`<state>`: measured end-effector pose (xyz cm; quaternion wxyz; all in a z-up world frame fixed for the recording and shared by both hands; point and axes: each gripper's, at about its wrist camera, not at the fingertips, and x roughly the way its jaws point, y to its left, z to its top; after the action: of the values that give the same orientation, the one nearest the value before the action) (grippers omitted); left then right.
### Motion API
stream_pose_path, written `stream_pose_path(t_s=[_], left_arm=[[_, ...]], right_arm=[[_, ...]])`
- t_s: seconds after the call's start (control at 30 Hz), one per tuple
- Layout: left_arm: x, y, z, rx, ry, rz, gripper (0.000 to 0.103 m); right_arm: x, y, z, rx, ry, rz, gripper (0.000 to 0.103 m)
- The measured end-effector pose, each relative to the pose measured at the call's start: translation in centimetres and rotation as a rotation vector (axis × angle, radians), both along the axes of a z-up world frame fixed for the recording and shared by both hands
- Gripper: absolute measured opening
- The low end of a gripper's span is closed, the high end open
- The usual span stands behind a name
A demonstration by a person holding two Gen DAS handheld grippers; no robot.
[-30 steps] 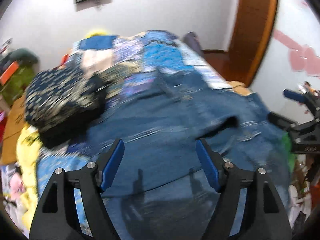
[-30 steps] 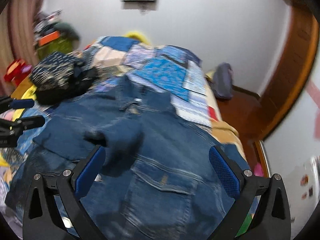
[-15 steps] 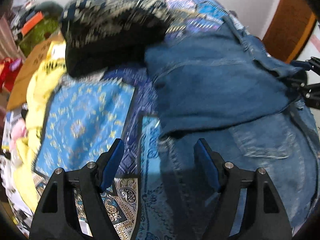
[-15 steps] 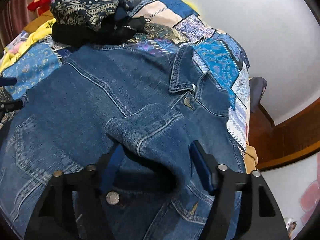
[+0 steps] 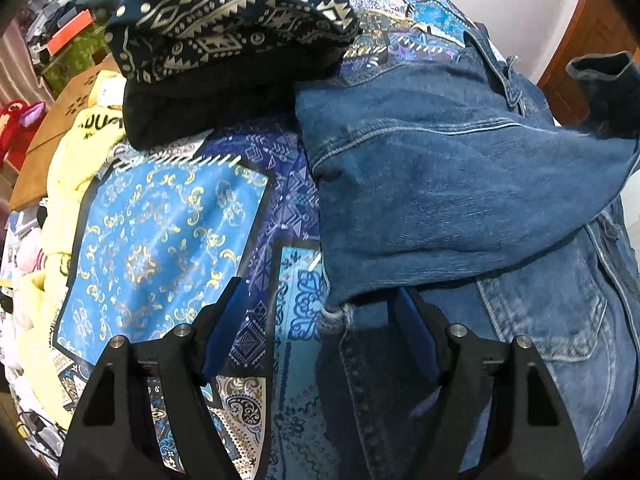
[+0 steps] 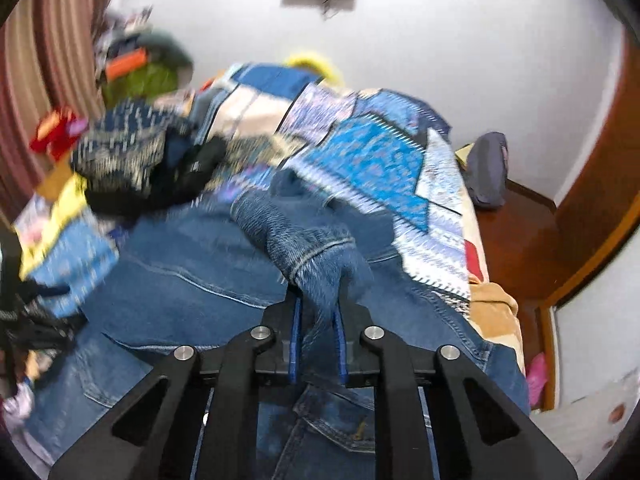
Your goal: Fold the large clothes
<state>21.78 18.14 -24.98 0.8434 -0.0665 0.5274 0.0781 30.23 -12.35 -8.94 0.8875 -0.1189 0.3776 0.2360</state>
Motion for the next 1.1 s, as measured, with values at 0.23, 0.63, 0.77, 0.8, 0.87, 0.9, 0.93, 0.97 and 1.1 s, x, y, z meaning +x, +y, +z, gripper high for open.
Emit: stream_pose_path(t_s=[0.23, 0.63, 0.77, 0.8, 0.87, 0.9, 0.93, 0.97, 1.1], left_arm=[[0.7, -1.2, 0.2, 0.011, 0.007, -0.013, 0.073], [-0.5, -2.4, 1.2, 0.02, -0.004, -0.023, 0.073], [-0.9, -3.2, 3.0, 0.018, -0.044, -0.043, 0.073], [-0.9, -3.4, 3.5, 0.022, -0.054, -0.05, 0.073], [-0.6, -4.3, 4.8, 0.036, -0.084, -0.071, 0.073], [-0.5, -4.7, 5.3, 0.04, -0.097, -0.08, 0.073], [-0.4, -5.2, 6.1, 0.045, -0.117, -0.093, 0.073], [-0.2, -5.8, 6.9, 0.05, -0.137, -0.105, 0.073], [0.6, -7.9, 9.6, 0.054, -0.21, -0.15, 0.073]], right_arm=[[0.2, -4.5, -2.6, 0.072, 0.072, -0.099, 0.008], [0.2, -8.4, -11.1, 0.065, 0.356, -0.197, 0.032], [-0.5, -10.1, -10.8, 0.044, 0.364, -0.229, 0.042], [-0.7, -10.6, -10.5, 0.048, 0.367, -0.239, 0.042], [-1.1, -11.8, -9.7, 0.048, 0.351, -0.265, 0.042], [-1.2, -12.3, -9.2, 0.053, 0.342, -0.275, 0.043], [-1.4, -13.0, -8.7, 0.068, 0.333, -0.286, 0.043], [-1.6, -13.9, -8.0, 0.09, 0.326, -0.299, 0.043], [-2.4, -17.5, -5.8, 0.157, 0.285, -0.369, 0.049]])
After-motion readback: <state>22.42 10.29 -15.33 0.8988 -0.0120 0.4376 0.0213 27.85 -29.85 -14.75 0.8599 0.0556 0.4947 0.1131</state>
